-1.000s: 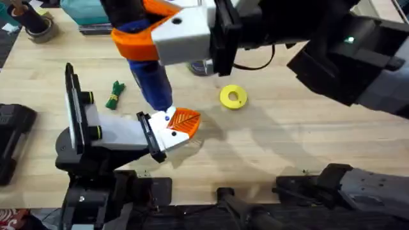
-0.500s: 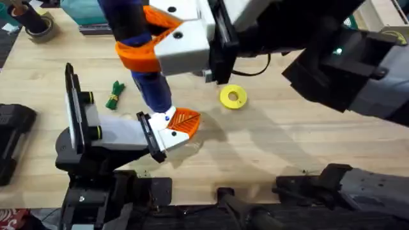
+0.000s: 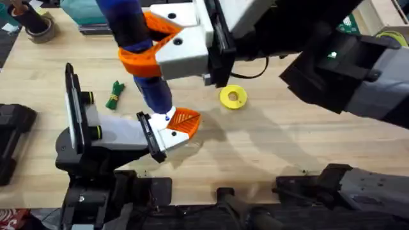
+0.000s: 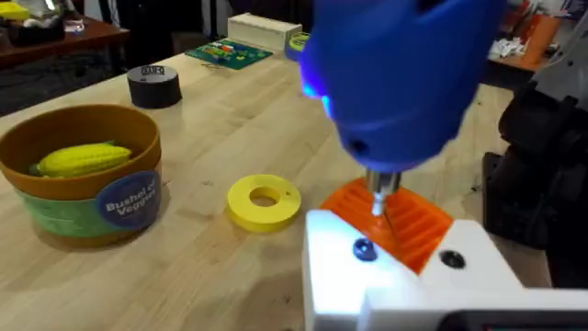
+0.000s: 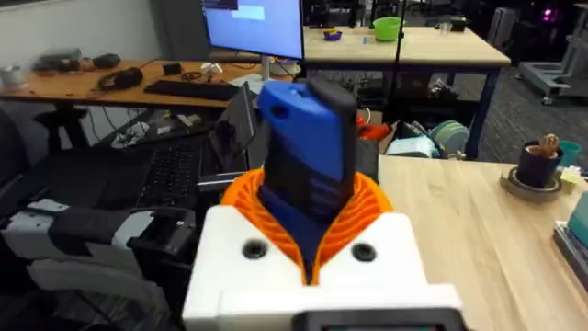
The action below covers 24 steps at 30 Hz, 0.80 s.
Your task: Pick up the gripper from the table and insert it into the empty holder that is missing its gripper. Then pick up a screw, insert it into the mounting hole, and use the screwdriver to tighten it. Finally, clean up the table by picking up the vegetable and placing it into the bucket.
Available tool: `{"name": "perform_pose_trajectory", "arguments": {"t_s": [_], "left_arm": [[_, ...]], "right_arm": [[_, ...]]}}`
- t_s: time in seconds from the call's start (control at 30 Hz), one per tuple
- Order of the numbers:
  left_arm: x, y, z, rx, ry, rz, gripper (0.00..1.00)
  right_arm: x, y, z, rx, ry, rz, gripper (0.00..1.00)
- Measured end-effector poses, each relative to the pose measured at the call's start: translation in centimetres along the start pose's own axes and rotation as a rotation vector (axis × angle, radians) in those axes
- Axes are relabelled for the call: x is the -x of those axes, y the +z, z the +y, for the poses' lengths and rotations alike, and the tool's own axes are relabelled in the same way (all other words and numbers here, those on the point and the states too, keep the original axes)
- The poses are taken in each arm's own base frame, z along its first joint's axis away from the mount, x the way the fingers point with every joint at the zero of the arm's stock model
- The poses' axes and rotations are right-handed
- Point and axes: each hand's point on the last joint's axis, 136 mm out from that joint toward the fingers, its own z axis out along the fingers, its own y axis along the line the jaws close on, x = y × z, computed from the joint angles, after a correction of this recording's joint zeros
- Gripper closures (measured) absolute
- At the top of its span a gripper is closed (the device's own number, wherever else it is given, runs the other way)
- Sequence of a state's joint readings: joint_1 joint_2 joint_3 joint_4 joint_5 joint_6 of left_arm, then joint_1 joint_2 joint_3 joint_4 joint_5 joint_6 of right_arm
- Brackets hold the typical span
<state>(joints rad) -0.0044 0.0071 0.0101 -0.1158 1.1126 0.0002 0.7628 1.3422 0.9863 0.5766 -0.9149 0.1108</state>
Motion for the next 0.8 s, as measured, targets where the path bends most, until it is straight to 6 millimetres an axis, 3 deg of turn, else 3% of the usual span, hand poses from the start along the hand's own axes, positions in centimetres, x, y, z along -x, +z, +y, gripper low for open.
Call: {"name": "perform_pose_trajectory", "arguments": {"t_s": [0.8], "left_arm": [[0.0,0.0,0.0,0.000,0.000,0.000,0.989]], "right_arm": [[-1.3,0.5,-0.3,0.004,0.016,0.021,0.977]]}}
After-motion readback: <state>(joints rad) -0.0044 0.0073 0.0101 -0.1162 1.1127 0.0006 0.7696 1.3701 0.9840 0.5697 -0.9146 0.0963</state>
